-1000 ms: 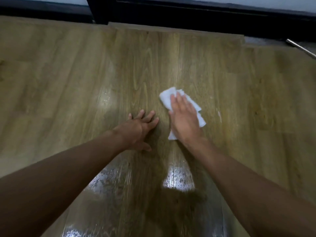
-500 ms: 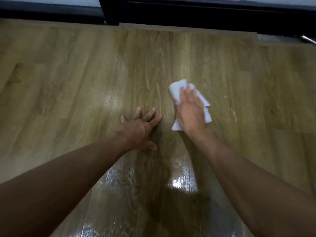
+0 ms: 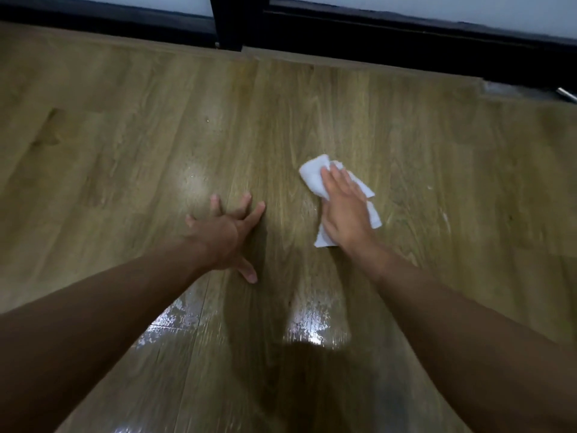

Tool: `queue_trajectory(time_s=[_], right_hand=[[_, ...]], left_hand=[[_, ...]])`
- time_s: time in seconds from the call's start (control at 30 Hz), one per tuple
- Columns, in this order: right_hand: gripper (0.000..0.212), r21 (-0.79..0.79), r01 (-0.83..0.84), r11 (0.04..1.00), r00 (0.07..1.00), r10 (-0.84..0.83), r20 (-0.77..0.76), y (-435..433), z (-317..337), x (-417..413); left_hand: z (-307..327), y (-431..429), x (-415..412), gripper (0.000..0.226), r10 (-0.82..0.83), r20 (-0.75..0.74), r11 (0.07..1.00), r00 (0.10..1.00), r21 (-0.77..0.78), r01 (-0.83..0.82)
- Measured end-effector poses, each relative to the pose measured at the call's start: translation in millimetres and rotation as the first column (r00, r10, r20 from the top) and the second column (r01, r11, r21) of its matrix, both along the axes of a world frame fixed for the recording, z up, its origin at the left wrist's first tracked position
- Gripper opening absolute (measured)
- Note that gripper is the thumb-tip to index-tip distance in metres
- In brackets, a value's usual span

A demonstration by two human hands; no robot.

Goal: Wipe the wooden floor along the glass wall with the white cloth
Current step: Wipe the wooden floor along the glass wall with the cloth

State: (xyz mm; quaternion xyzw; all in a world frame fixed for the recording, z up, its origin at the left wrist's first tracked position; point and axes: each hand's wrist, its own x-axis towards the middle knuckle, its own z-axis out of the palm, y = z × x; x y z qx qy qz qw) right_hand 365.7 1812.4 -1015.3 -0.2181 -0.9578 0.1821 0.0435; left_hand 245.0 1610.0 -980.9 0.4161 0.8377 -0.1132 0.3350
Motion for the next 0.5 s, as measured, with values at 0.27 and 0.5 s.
queue_trajectory(time_s=[0.27, 0.5], right_hand=[[0.063, -0.031, -0.438, 0.898, 0.899, 0.438, -0.002, -36, -5, 41], [0.064, 0.031, -0.141, 0.99, 0.985, 0.137, 0.106, -20, 5, -13]], left_hand=[[4, -25, -16, 0.124, -0.104, -0.021, 0.992, 0.994, 0.07, 0.105], [19, -10, -13, 0.128, -0.093, 0.014, 0.996, 0.996, 0.001, 0.093]])
